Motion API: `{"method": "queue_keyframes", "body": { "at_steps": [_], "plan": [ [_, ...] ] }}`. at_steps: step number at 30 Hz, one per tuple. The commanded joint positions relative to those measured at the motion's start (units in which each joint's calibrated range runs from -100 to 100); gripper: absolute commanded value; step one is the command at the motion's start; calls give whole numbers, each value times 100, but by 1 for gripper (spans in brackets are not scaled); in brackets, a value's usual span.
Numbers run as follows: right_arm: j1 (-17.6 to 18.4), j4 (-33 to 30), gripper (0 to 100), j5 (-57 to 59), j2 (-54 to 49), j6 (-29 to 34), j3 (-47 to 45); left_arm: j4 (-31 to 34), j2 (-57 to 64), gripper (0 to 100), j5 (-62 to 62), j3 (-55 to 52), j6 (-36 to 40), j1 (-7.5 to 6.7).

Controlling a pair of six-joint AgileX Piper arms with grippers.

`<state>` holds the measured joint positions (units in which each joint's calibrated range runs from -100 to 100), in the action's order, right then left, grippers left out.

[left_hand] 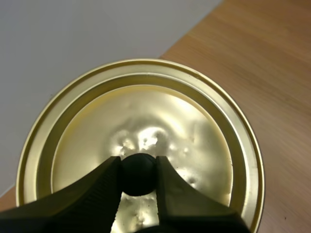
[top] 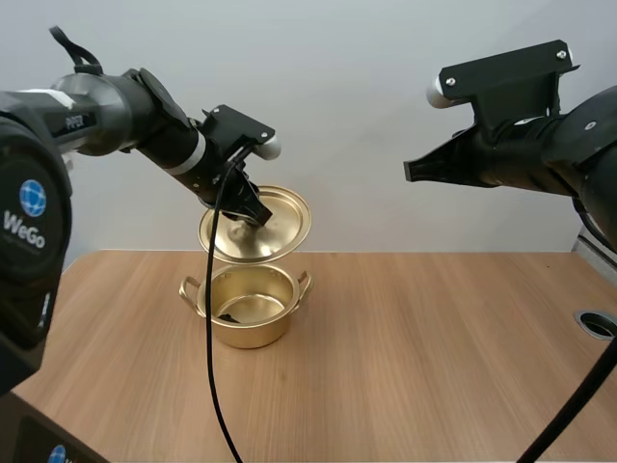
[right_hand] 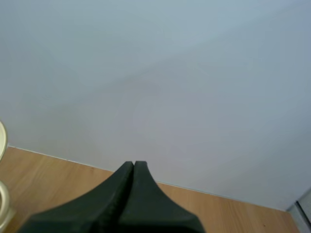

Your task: Open the pot, put the car inside, and close it

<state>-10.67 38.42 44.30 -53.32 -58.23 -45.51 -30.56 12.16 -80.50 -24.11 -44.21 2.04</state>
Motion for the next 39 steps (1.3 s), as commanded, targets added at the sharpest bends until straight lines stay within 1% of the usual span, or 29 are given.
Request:
{"method": "queue_keyframes", "body": {
  "at_steps": [1,3,17,33,39],
  "plan": [
    [-51,-75,0,-434,-52,52,-130,250,-458,0,-150,-1,91,-62],
    [-51,-75,0,-570,-68,52,-217,259,-638,0,-117,-1,100,-62],
    [-51,-86,0,-538,-68,52,-218,385,-1389,0,149,-86,220,-62],
    [-51,-88,0,-538,-27,52,-218,426,-1387,0,1561,-1134,70,-62],
    [-51,-88,0,-538,-27,52,-218,426,-1387,1,1380,-1132,81,-62]
  ]
}}
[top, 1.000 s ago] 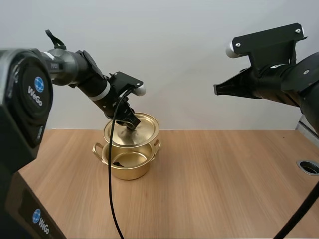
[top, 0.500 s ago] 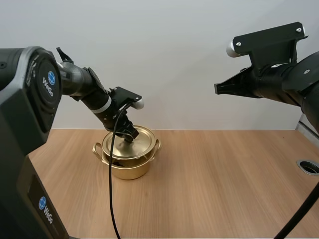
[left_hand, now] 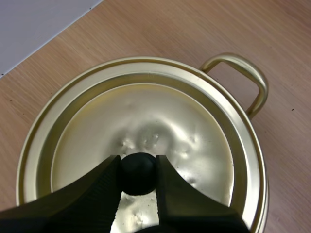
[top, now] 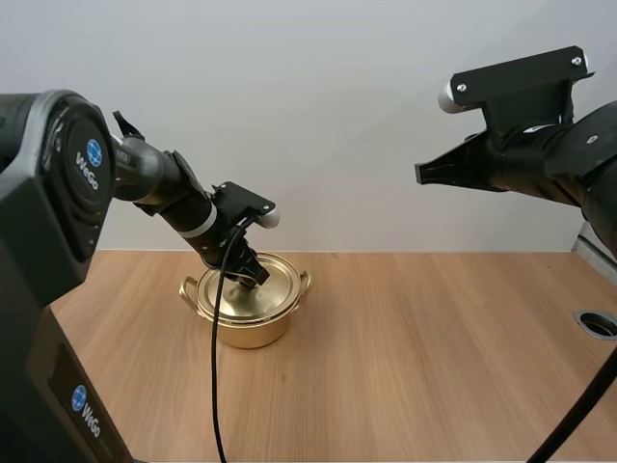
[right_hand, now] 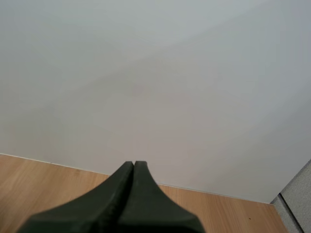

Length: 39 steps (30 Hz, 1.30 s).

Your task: Open the pot, put the car inside, and close it

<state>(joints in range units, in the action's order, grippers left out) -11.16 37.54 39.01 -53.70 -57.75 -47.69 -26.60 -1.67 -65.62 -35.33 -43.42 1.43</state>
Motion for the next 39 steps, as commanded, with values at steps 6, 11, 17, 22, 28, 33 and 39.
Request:
{"method": "queue_keyframes", "body": {
  "at_steps": [6,11,17,22,28,33,39],
  "plan": [
    [-1,0,0,-9,11,4,0,30,134,43,-388,-10,81,-1],
    [-1,0,0,-9,11,4,0,40,254,60,-329,4,210,-1],
    [-1,0,0,-9,11,4,0,-32,645,93,94,3,232,-1],
    [-1,30,0,-9,69,4,0,-378,1304,100,624,3,333,-1],
    [-1,30,0,-9,326,-196,0,-2448,2697,100,330,-326,-240,240],
    [-1,347,0,52,339,-698,0,-3947,4551,100,436,-1161,-850,603],
    [-1,1169,0,350,397,-1463,0,-3813,6768,100,1255,-1991,-623,955]
  ]
}}
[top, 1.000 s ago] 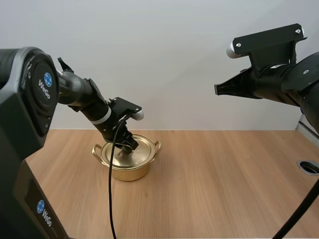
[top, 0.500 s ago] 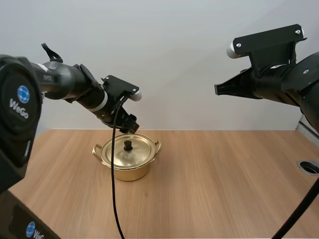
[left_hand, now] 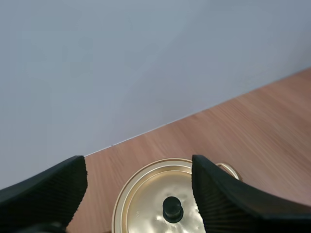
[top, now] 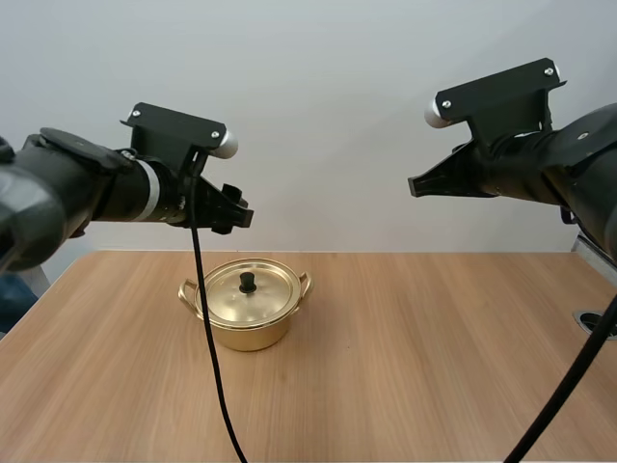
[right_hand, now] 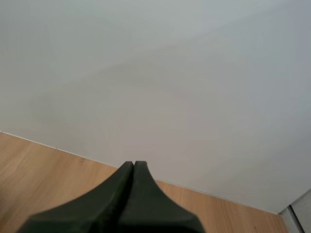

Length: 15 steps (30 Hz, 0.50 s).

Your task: Open the pot, put the car inside, and close it

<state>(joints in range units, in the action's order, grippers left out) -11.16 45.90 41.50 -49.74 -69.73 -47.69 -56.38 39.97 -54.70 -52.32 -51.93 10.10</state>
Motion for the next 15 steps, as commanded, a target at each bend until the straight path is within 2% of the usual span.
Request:
{"method": "queue_keyframes", "body": {
  "at_steps": [1,4,7,10,15],
  "plan": [
    [-1,557,0,236,1,-395,0,-837,2911,100,171,-422,228,135],
    [-1,1113,0,755,1,-785,0,-849,3834,100,-376,-707,171,203],
    [-1,1270,0,973,1,-911,0,-864,4108,100,-1833,-786,4,297],
    [-1,1300,0,871,1,-1167,0,-1058,4121,100,-2878,-786,268,484],
    [-1,1300,0,-35,1,-1277,-29,-1486,4507,100,-2672,-786,1061,795]
  ]
}}
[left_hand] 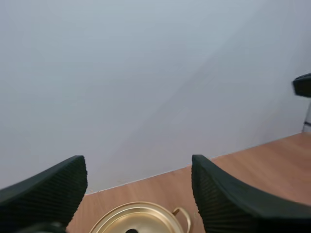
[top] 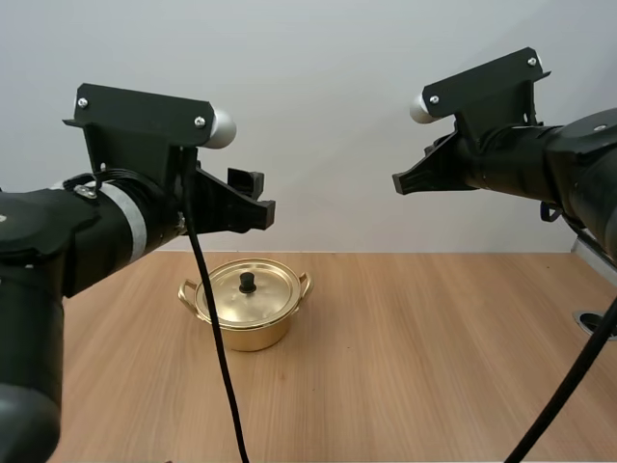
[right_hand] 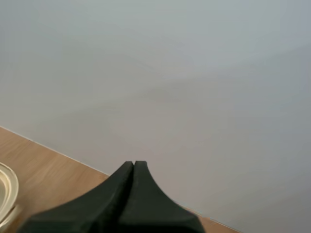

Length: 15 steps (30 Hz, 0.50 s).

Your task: Open the pot, put the car inside, and close it

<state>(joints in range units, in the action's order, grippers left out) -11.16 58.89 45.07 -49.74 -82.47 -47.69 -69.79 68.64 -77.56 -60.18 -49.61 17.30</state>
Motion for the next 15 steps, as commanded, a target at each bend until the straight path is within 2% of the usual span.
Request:
{"method": "queue_keyframes", "body": {
  "at_steps": [1,2,4,7,9,10,12,15],
  "plan": [
    [-1,12,0,-633,-15,-31,-82,-257,1679,100,-242,0,878,84],
    [-1,51,0,-847,-39,-109,-157,-319,1674,100,-178,0,912,58],
    [-1,120,0,-1061,-93,-326,-355,-303,1570,100,-55,25,863,-130],
    [-1,508,0,-1265,-165,-886,-744,256,1478,100,448,119,667,-553],
    [-1,768,0,-1375,-232,-1174,-995,919,1463,100,1327,132,961,-909],
    [-1,859,0,-1422,-292,-1230,-1095,1399,1463,100,1866,132,1256,-1082],
    [-1,1042,0,-1455,-460,-1279,-1351,2650,1537,100,2704,132,2016,-1340],
    [-1,1634,0,-1455,-837,-1303,-1728,4812,1847,100,3410,118,3470,-1591]
  ]
}}
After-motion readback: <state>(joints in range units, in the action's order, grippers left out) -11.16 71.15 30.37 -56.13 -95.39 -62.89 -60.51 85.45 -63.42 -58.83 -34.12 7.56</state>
